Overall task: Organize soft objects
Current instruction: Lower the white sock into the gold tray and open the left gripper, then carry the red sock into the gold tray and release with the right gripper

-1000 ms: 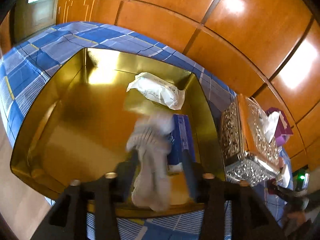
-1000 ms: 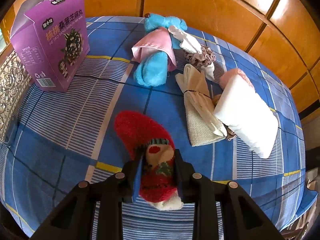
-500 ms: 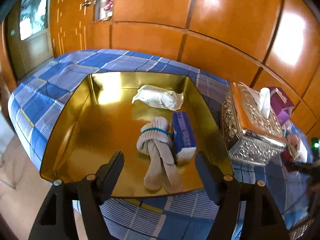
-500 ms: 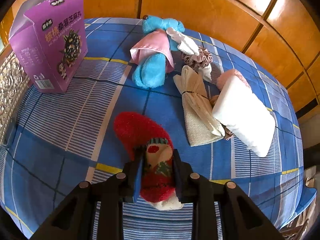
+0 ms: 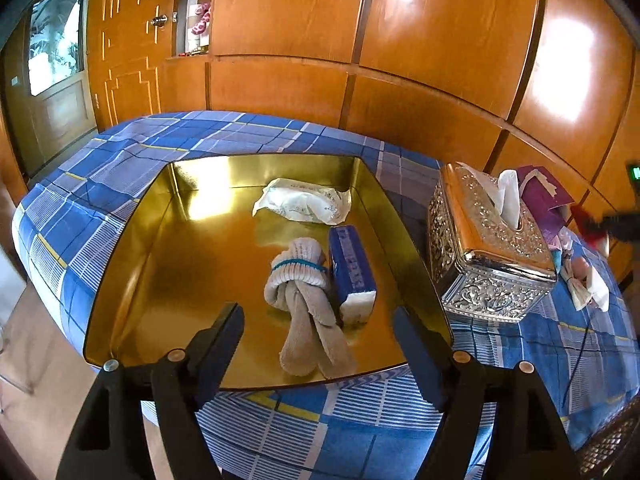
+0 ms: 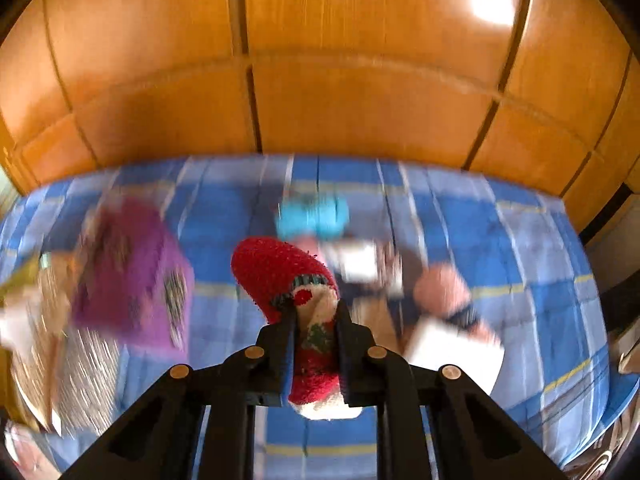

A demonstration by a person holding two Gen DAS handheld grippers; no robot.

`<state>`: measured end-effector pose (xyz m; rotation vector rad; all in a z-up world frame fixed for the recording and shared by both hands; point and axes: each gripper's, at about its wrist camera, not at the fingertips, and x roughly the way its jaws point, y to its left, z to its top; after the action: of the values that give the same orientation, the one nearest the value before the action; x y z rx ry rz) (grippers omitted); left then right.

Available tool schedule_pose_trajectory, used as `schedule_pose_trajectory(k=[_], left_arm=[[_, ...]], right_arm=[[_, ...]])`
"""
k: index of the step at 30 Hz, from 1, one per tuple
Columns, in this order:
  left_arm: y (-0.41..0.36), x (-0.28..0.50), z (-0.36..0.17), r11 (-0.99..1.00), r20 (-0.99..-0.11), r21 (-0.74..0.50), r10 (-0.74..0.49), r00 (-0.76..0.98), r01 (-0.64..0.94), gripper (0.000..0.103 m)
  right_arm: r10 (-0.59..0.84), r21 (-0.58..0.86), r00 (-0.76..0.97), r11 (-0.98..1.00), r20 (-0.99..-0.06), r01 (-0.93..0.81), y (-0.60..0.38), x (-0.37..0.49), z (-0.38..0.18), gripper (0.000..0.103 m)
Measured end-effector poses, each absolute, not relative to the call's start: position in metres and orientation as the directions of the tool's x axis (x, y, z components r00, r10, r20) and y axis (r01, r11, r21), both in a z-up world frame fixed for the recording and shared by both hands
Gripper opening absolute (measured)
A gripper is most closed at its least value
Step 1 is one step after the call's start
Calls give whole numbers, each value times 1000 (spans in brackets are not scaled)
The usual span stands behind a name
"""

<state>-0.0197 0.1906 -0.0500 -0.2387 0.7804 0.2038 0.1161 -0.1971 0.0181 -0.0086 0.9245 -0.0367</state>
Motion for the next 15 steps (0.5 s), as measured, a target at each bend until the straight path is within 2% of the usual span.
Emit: schedule_pose_trajectory(k=[4,8,11,15], left_arm=[[193,-21,-47,952,-706,-135,102,700,-274,78],[200,-22,-46,947,-705,-135,116,700,-293,78],[209,-23,-47,938,-705,-136,135,696,-320,78],[222,-25,-48,923,-703,-140,163,692,-360,78]], right_arm=[[15,-1,661,1000,-750,-24,-159,144,56,16],[179,44,692,977,-699,-209,-89,140,83,16],[337,73,652,915,-679,-397,-29,115,89,16],[468,95,530,806,-707,-585,47,79,70,16]])
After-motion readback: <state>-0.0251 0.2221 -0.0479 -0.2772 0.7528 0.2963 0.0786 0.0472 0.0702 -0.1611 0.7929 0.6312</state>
